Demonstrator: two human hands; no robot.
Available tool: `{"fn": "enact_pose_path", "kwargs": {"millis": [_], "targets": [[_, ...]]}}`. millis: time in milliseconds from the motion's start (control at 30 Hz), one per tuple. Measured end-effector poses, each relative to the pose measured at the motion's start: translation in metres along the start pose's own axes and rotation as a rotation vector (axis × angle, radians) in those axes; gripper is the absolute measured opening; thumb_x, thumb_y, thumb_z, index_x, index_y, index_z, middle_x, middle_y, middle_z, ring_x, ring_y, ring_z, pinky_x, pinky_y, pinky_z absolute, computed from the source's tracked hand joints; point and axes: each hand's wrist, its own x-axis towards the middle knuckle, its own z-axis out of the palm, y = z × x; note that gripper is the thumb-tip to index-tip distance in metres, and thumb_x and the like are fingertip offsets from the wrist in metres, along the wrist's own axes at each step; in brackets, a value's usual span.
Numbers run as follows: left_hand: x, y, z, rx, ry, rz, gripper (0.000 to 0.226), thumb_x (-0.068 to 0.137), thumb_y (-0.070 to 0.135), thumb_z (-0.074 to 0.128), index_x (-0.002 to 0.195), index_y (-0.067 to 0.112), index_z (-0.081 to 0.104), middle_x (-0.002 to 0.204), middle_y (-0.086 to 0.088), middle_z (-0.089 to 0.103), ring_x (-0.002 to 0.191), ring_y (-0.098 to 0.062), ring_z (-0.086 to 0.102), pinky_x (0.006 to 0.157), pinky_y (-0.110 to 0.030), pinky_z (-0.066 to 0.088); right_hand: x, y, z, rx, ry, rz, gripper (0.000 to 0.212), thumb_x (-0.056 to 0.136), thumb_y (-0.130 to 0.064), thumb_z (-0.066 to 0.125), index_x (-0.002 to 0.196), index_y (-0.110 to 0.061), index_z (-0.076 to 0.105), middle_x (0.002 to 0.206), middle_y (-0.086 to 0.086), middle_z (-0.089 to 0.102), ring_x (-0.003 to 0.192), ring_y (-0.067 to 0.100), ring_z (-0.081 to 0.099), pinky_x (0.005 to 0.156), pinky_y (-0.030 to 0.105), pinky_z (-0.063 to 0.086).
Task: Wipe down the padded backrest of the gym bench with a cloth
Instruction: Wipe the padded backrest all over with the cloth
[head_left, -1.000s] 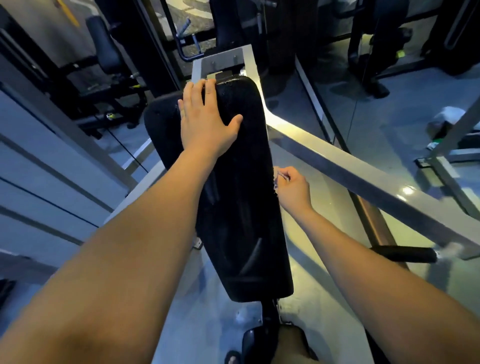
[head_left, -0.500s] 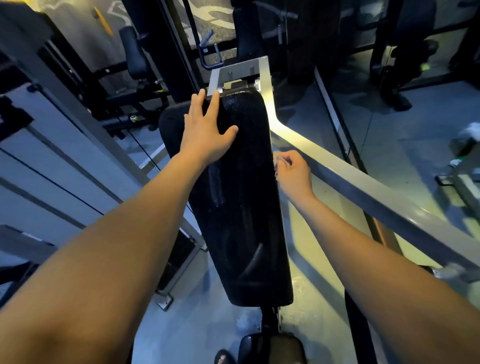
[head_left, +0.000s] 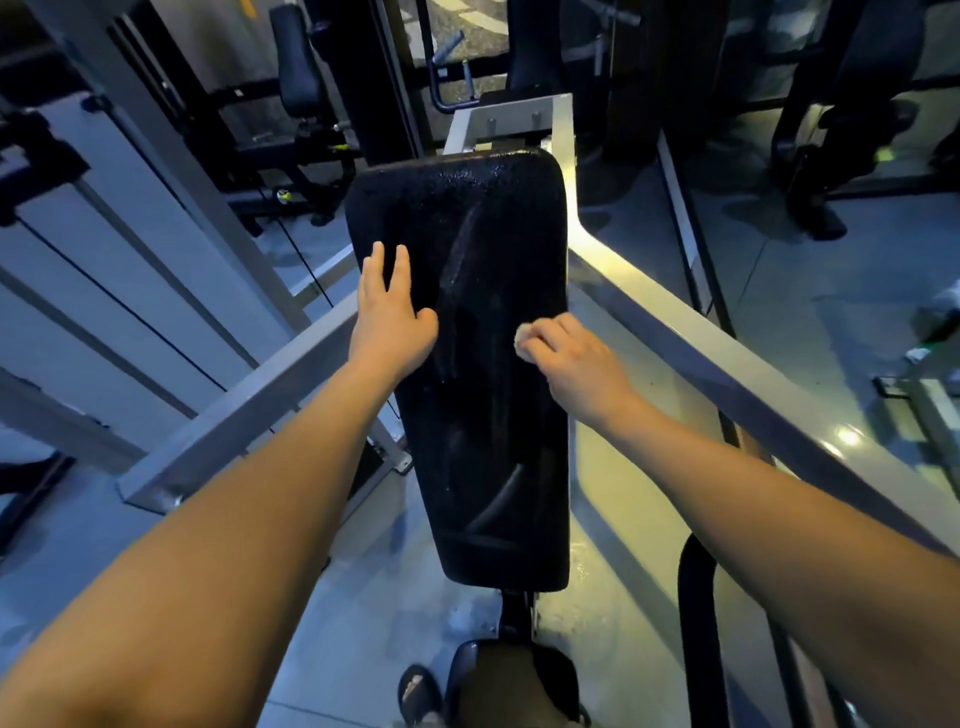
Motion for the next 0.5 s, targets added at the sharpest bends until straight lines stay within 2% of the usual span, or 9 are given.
{"fn": "enact_pose_path", "kwargs": {"millis": [33,100,200,267,367,467,500], "targets": [[0.000,-0.005,0.001,-0.008,-0.014,-0.015,0.076,0.097,0.016,0.044,0.161,0.028,0.005,0.167,0.013,-0.013,0.154,-0.018,-0.007,0.092,-0.024,0.030,-0.006,-0.001,-0.001,-0.021,-0.045,-0.042,0.009,0.099,-0.003,0.056,0.105,-0.004,0.064,0.105,0.012,0.061,0.089,0.032,0.053,0.064,0.048,0.052],[0.000,-0.015,0.002,-0.022,-0.049,-0.026,0.076,0.096,0.012,0.043,0.161,0.029,0.007,0.166,0.017,-0.013,0.155,-0.021,0.000,0.089,-0.029,0.040,0.008,0.004,-0.012,-0.065,-0.016,-0.076,0.009,0.093,0.002,0.064,0.100,-0.004,0.063,0.098,0.013,0.059,0.085,0.033,0.052,0.059,0.046,0.051],[0.002,-0.023,-0.001,-0.047,-0.085,0.004,0.078,0.095,0.005,0.040,0.161,0.031,0.007,0.164,0.021,-0.013,0.154,-0.022,0.010,0.087,-0.037,0.052,0.060,0.013,-0.045,-0.105,0.197,0.017,0.011,0.098,0.000,0.055,0.098,-0.004,0.066,0.103,0.013,0.063,0.086,0.034,0.052,0.065,0.045,0.049],[0.002,-0.024,-0.003,-0.026,-0.082,0.020,0.079,0.095,0.001,0.039,0.161,0.029,0.005,0.164,0.021,-0.013,0.151,-0.023,0.018,0.084,-0.039,0.054,0.083,0.017,-0.056,-0.106,0.264,0.105,0.014,0.098,0.001,0.053,0.098,-0.004,0.066,0.106,0.011,0.063,0.087,0.035,0.052,0.065,0.045,0.049],[0.005,-0.022,-0.004,-0.001,-0.116,0.035,0.083,0.094,-0.001,0.039,0.161,0.030,-0.001,0.164,0.019,-0.017,0.140,-0.028,0.038,0.072,-0.042,0.055,0.059,0.009,-0.039,-0.056,0.224,0.110,0.016,0.096,0.002,0.050,0.096,-0.006,0.064,0.104,0.011,0.063,0.085,0.032,0.049,0.069,0.046,0.047],[0.010,-0.019,-0.008,0.017,-0.189,0.002,0.083,0.095,0.002,0.039,0.161,0.029,-0.004,0.164,0.017,-0.022,0.136,-0.028,0.041,0.076,-0.043,0.055,0.009,-0.006,-0.019,-0.028,0.035,-0.002,0.011,0.099,-0.003,0.057,0.101,-0.004,0.067,0.105,0.011,0.065,0.088,0.032,0.055,0.068,0.044,0.052],[0.011,-0.018,-0.010,0.019,-0.202,-0.010,0.083,0.095,0.002,0.040,0.161,0.029,-0.004,0.164,0.017,-0.022,0.126,-0.027,0.049,0.074,-0.045,0.056,0.005,-0.006,-0.017,-0.028,-0.015,-0.018,0.008,0.095,-0.002,0.061,0.100,-0.004,0.068,0.102,0.011,0.066,0.088,0.033,0.057,0.064,0.044,0.053]]}}
